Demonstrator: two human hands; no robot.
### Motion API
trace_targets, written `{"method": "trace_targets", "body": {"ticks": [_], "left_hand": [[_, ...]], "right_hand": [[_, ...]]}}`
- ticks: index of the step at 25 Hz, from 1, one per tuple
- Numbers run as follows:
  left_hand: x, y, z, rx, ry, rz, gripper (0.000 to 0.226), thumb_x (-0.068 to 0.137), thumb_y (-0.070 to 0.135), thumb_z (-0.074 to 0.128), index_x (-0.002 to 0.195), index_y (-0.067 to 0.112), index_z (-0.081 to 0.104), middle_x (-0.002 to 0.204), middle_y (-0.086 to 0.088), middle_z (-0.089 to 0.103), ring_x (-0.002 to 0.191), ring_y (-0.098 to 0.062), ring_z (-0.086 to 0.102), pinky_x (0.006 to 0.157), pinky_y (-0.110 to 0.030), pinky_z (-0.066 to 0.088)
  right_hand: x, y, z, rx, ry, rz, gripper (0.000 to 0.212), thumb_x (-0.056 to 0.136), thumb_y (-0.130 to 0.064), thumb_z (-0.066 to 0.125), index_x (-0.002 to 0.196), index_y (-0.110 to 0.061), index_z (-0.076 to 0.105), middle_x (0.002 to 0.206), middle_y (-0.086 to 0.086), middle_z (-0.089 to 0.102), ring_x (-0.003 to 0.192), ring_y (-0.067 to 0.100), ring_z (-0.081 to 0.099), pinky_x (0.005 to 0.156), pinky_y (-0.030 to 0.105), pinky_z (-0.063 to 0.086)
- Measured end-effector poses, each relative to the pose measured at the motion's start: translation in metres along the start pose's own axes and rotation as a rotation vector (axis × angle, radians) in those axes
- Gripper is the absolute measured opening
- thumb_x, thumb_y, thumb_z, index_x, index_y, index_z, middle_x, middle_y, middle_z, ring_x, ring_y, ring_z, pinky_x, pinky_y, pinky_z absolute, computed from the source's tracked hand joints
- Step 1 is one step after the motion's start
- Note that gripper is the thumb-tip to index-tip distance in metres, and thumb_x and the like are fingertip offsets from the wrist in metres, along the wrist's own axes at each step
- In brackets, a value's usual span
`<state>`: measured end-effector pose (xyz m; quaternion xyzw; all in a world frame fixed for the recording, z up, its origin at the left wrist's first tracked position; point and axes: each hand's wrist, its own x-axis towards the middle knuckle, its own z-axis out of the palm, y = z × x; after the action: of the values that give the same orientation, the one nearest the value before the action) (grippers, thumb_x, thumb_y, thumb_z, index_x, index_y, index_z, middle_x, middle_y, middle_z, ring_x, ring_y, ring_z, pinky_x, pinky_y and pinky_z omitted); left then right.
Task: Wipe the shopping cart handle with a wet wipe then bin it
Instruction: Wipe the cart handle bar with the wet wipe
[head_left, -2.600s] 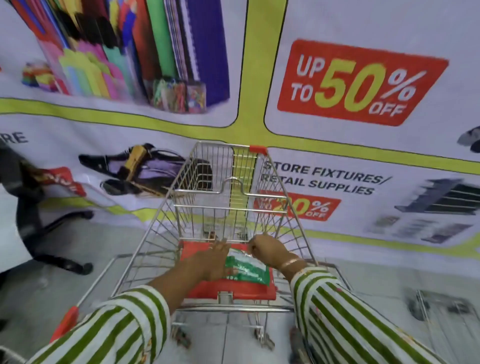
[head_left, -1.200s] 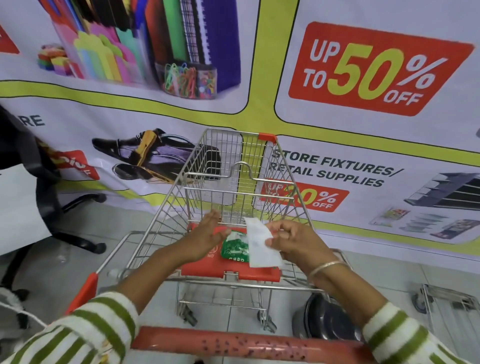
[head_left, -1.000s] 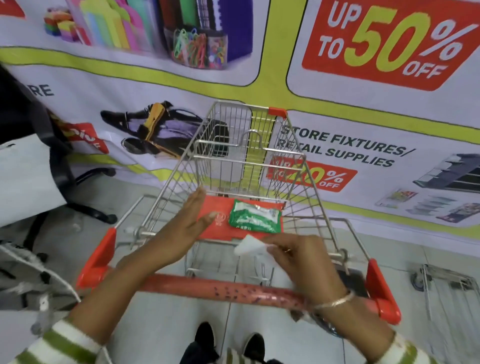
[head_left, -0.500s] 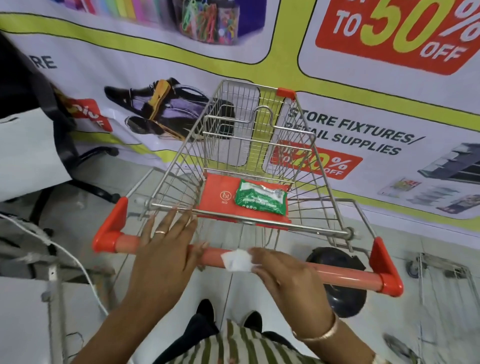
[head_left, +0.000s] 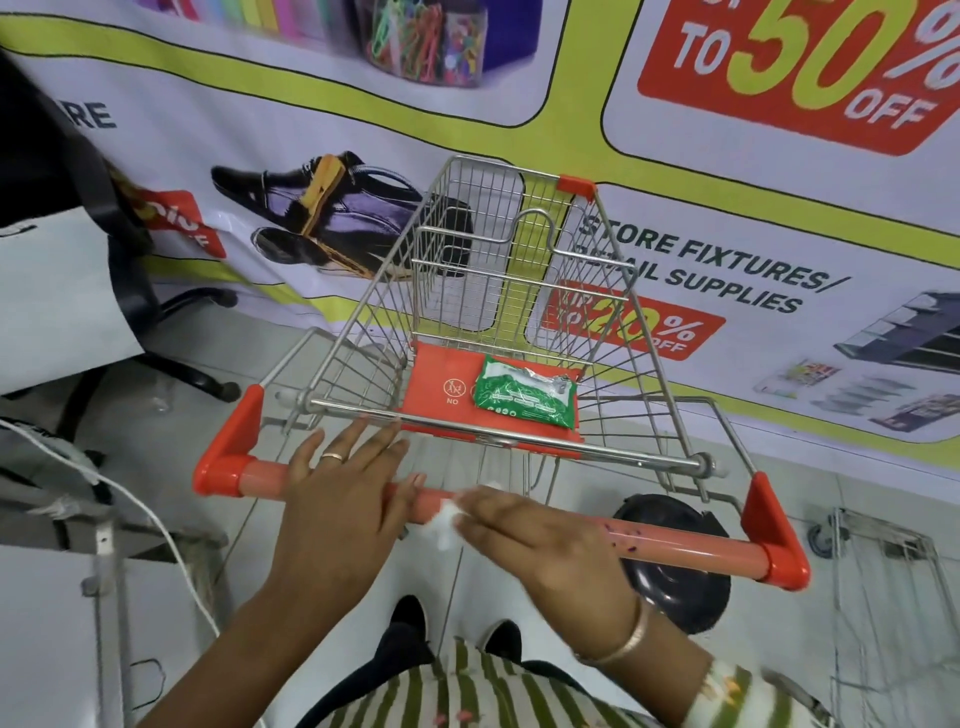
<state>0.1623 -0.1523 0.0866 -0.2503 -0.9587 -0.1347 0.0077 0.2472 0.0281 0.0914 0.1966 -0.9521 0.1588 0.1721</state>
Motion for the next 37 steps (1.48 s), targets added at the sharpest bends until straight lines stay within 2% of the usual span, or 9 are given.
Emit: {"method": "trace_targets", "body": {"ticks": [6, 13, 16, 18, 23, 27, 30, 33, 37], "left_hand": [[0.000, -0.001, 0.001, -0.012, -0.012, 0.000, 0.051, 0.089, 0.041, 0.031, 0.107, 0.012, 0.068, 0.118, -0.008, 0.065, 0.117, -0.029, 0.053, 0.100, -0.040, 0.018], [-0.002, 0.000, 0.002, -0.017, -0.004, 0.005, 0.050, 0.088, 0.039, 0.031, 0.106, 0.013, 0.069, 0.117, -0.007, 0.066, 0.116, -0.029, 0.054, 0.098, -0.042, 0.022], [-0.002, -0.001, 0.002, -0.032, -0.008, -0.015, 0.052, 0.088, 0.042, 0.030, 0.107, 0.013, 0.069, 0.117, -0.007, 0.065, 0.116, -0.029, 0.054, 0.100, -0.048, 0.028], [-0.002, 0.001, 0.003, -0.031, 0.005, -0.028, 0.053, 0.088, 0.042, 0.030, 0.107, 0.013, 0.069, 0.116, -0.007, 0.066, 0.115, -0.029, 0.055, 0.098, -0.050, 0.030], [-0.001, 0.001, 0.005, -0.021, 0.042, 0.019, 0.049, 0.087, 0.038, 0.033, 0.104, 0.011, 0.070, 0.115, -0.008, 0.067, 0.112, -0.030, 0.057, 0.096, -0.042, 0.025], [-0.001, -0.001, 0.003, -0.029, 0.058, 0.042, 0.048, 0.086, 0.038, 0.034, 0.103, 0.010, 0.071, 0.115, -0.008, 0.067, 0.112, -0.030, 0.057, 0.095, -0.041, 0.024], [-0.002, 0.000, 0.004, -0.048, 0.060, 0.029, 0.047, 0.085, 0.038, 0.035, 0.102, 0.011, 0.071, 0.116, -0.007, 0.066, 0.113, -0.030, 0.056, 0.097, -0.040, 0.022], [-0.002, 0.000, 0.004, -0.050, 0.062, 0.019, 0.048, 0.085, 0.038, 0.035, 0.102, 0.012, 0.071, 0.116, -0.006, 0.066, 0.113, -0.030, 0.056, 0.097, -0.040, 0.022], [-0.001, -0.002, 0.004, -0.024, 0.043, 0.031, 0.049, 0.085, 0.037, 0.034, 0.104, 0.010, 0.070, 0.114, -0.008, 0.067, 0.111, -0.031, 0.057, 0.094, -0.042, 0.025]], "right_hand": [[-0.031, 0.021, -0.022, -0.001, -0.031, -0.021, 0.034, 0.097, -0.012, 0.039, 0.103, -0.014, 0.072, 0.118, -0.001, 0.064, 0.113, 0.009, 0.056, 0.104, 0.015, 0.036], [0.007, -0.004, 0.003, 0.008, -0.057, -0.067, 0.030, 0.081, -0.011, 0.051, 0.103, -0.014, 0.071, 0.109, 0.003, 0.071, 0.101, 0.016, 0.067, 0.084, 0.026, 0.055], [-0.009, 0.009, -0.012, 0.019, -0.050, -0.006, 0.032, 0.074, -0.003, 0.067, 0.103, -0.014, 0.072, 0.109, 0.002, 0.071, 0.101, 0.015, 0.066, 0.086, 0.028, 0.053], [-0.030, 0.014, -0.027, -0.044, -0.074, 0.104, 0.052, 0.054, 0.005, 0.081, 0.102, -0.013, 0.072, 0.107, 0.003, 0.071, 0.098, 0.014, 0.067, 0.091, 0.029, 0.046], [-0.001, -0.024, 0.000, -0.148, -0.108, 0.158, 0.045, 0.078, -0.009, 0.039, 0.114, -0.010, 0.066, 0.116, 0.007, 0.067, 0.108, 0.017, 0.063, 0.095, 0.029, 0.043], [-0.019, -0.015, -0.004, -0.151, -0.158, 0.121, 0.050, 0.082, -0.006, 0.035, 0.129, -0.010, 0.051, 0.134, 0.006, 0.053, 0.128, 0.015, 0.045, 0.109, 0.029, 0.033], [-0.066, 0.007, -0.023, -0.177, -0.109, 0.268, 0.060, 0.077, 0.004, 0.031, 0.135, -0.011, 0.039, 0.140, 0.003, 0.042, 0.136, 0.013, 0.030, 0.115, 0.027, 0.018], [-0.064, 0.003, -0.024, -0.222, -0.129, 0.412, 0.054, 0.084, -0.014, 0.038, 0.137, -0.010, 0.033, 0.142, 0.004, 0.036, 0.135, 0.014, 0.028, 0.116, 0.029, 0.011], [-0.028, -0.020, 0.005, -0.279, -0.259, 0.162, 0.061, 0.085, -0.040, 0.033, 0.138, -0.012, 0.029, 0.146, 0.003, 0.025, 0.135, 0.015, 0.025, 0.113, 0.037, 0.012]]}}
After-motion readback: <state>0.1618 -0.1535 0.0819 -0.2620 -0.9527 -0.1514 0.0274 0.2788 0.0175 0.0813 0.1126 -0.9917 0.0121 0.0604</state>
